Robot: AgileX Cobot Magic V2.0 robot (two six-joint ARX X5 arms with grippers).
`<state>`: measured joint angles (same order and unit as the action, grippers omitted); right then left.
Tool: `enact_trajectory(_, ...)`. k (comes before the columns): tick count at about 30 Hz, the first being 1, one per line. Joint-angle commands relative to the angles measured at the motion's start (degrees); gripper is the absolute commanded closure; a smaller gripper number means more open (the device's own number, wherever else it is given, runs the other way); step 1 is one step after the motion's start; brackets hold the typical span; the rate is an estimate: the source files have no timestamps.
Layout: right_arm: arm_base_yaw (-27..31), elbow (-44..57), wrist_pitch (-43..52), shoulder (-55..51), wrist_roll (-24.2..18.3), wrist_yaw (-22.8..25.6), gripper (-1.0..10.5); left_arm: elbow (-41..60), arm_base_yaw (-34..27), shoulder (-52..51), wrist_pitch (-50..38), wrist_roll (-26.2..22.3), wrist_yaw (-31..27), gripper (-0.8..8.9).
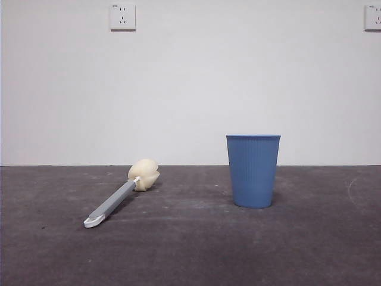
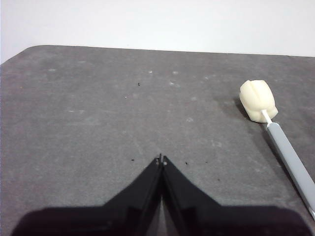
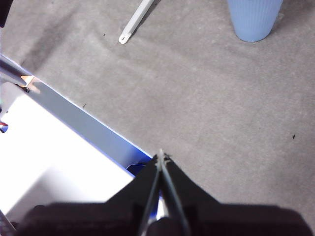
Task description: Pick up the cup brush,pick up the cup,insert the brush into the cup,clean the cup,put the cup brush back,put the cup back to the fixed position on the table
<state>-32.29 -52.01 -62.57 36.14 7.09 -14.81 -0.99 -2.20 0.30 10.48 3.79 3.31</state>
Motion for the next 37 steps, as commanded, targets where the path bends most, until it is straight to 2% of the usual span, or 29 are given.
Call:
enact_trajectory(1, -0.11, 0.04, 0.33, -0.09, 0.42, 0.17, 9.5, 0.81, -0.15, -0.13, -0.17, 0.74, -0.57, 8.17)
enact_trajectory(19, -0.11, 0.04, 0.33, -0.09, 0.31, 0.17, 9.5, 0.81, -0.15, -0.13, -0.17, 0.74, -0.24, 8.17)
enact_trajectory(21, -0.11, 0.04, 1.6, -0.2, -3.96, 1.07, 9.5, 0.81, -0.15, -0.13, -0.17, 0.74, -0.26, 8.17)
enact_trajectory(26, 1.92, 0.11, 14.78, -4.07, -9.66, 9.29, 9.5, 0.81, -0.15, -0.13, -0.17, 0.74, -0.26, 8.17)
enact_trajectory(29, 3.93, 0.13, 23.47, -7.45, -10.34, 9.2, 9.5, 0.81, -0.15, -0.13, -0.17, 0.74, -0.26, 8.17)
enact_trajectory(34, 8.39, 0.74, 31.76, -10.93, -17.68, 9.16, 9.5, 0.81, -0.15, -0.13, -0.17, 0.74, -0.26, 8.17)
enact_trajectory(37, 10.97, 2.16, 35.1, -12.33, -18.49, 8.9, 9.5, 0.81, -0.15, -0.13, -0.17, 0.74, -0.26, 8.17)
